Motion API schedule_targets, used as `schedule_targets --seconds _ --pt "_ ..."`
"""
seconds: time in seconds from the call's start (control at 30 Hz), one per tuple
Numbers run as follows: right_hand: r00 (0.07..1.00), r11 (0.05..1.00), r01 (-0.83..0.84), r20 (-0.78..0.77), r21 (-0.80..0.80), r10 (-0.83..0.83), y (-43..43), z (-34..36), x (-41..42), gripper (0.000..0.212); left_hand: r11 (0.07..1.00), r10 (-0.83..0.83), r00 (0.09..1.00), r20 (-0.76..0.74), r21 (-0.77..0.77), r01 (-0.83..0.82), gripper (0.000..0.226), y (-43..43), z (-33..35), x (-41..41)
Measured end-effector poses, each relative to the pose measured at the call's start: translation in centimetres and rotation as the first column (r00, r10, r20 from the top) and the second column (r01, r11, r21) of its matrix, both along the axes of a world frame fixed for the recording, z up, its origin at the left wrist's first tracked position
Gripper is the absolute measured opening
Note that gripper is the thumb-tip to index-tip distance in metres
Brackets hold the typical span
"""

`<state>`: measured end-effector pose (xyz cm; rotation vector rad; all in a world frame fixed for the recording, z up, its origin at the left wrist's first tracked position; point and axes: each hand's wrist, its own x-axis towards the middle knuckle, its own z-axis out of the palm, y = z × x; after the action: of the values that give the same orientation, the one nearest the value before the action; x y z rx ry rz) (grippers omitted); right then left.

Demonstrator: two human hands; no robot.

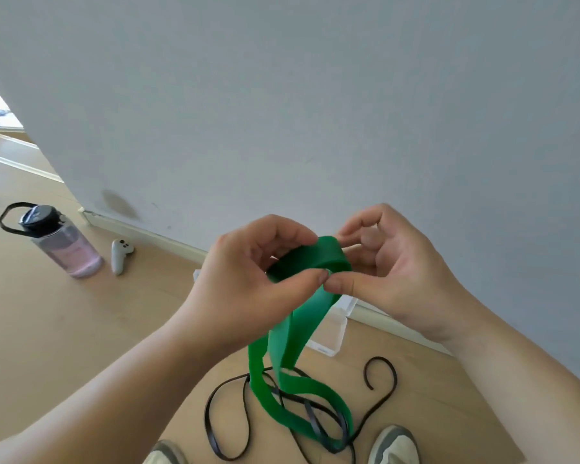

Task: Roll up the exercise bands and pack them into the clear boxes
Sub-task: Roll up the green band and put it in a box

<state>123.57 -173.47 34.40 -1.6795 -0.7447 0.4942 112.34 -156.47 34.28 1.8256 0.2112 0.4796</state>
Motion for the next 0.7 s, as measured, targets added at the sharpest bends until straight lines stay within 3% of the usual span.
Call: schedule_targets --seconds 0.07,0.2,0.3,0.37,0.47,0.53,0.63,0.7 --pt "0.999 1.000 -0.019 0.028 0.014 0.019 0.2 0.1 0.1 0.046 0.999 -0.029 1.000 0.005 -0.028 0.029 0.030 0.2 0.0 -0.1" --pt "0.999 0.998 0.008 0.033 0.057 -0.010 0.6 -0.4 -0.2 0.024 1.000 -0.014 1.000 -0.010 -0.024 0.013 0.035 0.9 -0.6 -0.1" --pt "0.993 0.995 0.073 0.090 0.074 -0.080 0.8 -0.4 -0.2 0.021 0.981 -0.079 0.978 -0.194 0.160 0.111 0.061 1.0 -2.3 0.1" --pt "0.989 0.980 0.130 0.043 0.147 -0.138 0.8 -0.1 -0.1 0.019 0.951 -0.125 0.946 -0.299 0.237 0.200 0.064 0.2 -3.6 0.4" --pt "0.972 0.951 0.230 -0.010 0.205 -0.233 0.3 0.2 0.6 0.017 0.976 -0.177 0.929 -0.326 0.060 0.207 0.055 -0.7 -4.4 0.8" --pt "0.954 0.945 0.294 0.019 0.146 -0.300 -0.7 0.1 1.9 0.022 0.986 -0.164 0.941 -0.296 -0.073 0.149 0.056 -0.4 -4.2 1.3" --pt "0.959 0.957 0.281 0.070 -0.075 -0.276 -2.6 -0.7 3.8 0.026 1.000 0.001 0.979 -0.202 -0.023 -0.006 0.050 0.6 -2.9 1.1" --pt "0.978 0.960 0.207 0.020 -0.190 -0.207 -3.7 -1.1 4.5 0.021 0.997 0.073 0.990 -0.119 0.017 -0.072 0.042 0.7 -1.9 0.6"
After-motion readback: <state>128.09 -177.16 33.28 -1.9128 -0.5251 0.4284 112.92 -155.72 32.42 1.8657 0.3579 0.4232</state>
